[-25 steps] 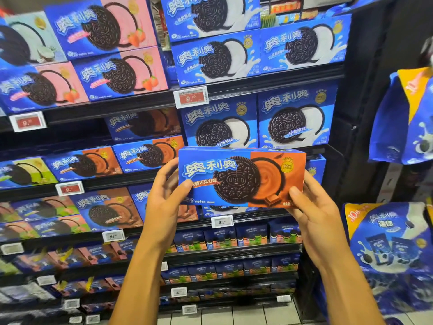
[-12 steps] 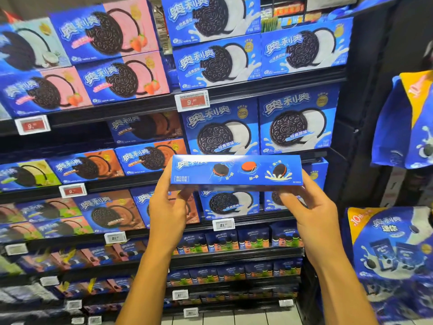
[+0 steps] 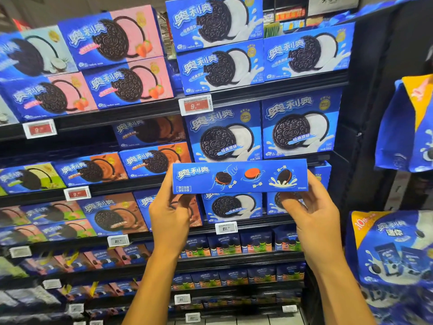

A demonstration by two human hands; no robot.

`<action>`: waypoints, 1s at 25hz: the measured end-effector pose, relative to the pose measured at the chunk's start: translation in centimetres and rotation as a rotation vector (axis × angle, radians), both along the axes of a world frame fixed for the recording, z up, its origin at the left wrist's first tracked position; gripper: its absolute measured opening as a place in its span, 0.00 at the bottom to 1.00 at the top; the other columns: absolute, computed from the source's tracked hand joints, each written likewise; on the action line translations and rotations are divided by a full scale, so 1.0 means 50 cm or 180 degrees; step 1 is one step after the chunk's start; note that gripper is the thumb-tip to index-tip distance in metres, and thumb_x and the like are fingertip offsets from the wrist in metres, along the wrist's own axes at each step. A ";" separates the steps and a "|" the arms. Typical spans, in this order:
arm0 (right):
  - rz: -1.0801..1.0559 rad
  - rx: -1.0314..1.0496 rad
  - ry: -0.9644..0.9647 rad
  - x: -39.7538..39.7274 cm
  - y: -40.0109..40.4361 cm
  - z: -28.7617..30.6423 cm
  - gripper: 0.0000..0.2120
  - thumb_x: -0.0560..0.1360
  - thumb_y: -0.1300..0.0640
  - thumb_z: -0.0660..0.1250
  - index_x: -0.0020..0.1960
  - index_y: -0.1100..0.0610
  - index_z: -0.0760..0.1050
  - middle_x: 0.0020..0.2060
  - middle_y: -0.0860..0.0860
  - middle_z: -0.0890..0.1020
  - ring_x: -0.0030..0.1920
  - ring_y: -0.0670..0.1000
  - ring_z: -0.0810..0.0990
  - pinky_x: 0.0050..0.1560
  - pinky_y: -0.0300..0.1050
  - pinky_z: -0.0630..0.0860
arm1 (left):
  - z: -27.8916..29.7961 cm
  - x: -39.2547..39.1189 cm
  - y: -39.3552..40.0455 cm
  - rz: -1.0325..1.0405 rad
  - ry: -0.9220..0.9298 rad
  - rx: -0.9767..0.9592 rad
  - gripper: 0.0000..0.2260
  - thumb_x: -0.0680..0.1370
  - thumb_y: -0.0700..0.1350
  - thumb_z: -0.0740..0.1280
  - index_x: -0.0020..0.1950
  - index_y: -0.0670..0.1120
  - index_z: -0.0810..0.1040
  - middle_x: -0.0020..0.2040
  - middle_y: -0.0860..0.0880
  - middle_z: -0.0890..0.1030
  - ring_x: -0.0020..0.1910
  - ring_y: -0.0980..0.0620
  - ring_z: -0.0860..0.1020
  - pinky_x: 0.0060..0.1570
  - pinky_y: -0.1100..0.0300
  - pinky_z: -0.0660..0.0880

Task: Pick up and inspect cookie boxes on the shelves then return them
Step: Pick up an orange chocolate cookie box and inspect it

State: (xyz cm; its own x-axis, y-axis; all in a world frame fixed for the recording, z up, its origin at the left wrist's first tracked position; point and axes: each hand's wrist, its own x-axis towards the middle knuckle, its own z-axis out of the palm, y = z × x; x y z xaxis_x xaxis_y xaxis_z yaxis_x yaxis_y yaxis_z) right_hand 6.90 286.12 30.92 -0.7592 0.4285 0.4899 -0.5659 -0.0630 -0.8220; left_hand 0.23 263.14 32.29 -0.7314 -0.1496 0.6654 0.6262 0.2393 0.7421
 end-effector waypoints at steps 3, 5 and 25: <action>0.0037 -0.0029 0.0057 -0.002 0.004 -0.006 0.27 0.75 0.71 0.68 0.70 0.51 0.75 0.58 0.46 0.84 0.59 0.46 0.82 0.57 0.43 0.80 | 0.000 0.004 0.001 0.0002 0.0066 -0.0035 0.29 0.76 0.26 0.66 0.73 0.48 0.71 0.49 0.71 0.81 0.34 0.71 0.74 0.36 0.77 0.71; 0.0051 -0.0012 0.0096 -0.005 0.006 -0.013 0.26 0.74 0.67 0.70 0.68 0.47 0.76 0.58 0.45 0.84 0.59 0.45 0.82 0.55 0.39 0.80 | 0.008 0.011 -0.002 -0.0087 0.0113 0.0010 0.28 0.77 0.30 0.68 0.73 0.52 0.70 0.51 0.70 0.81 0.36 0.71 0.75 0.37 0.76 0.72; 0.1185 -0.2907 -0.1215 -0.096 -0.087 -0.182 0.30 0.72 0.42 0.66 0.70 0.56 0.73 0.62 0.57 0.81 0.65 0.59 0.79 0.61 0.55 0.76 | 0.027 0.097 0.091 -0.1386 0.0003 -0.0173 0.41 0.67 0.45 0.78 0.74 0.66 0.62 0.67 0.58 0.76 0.69 0.52 0.73 0.66 0.53 0.72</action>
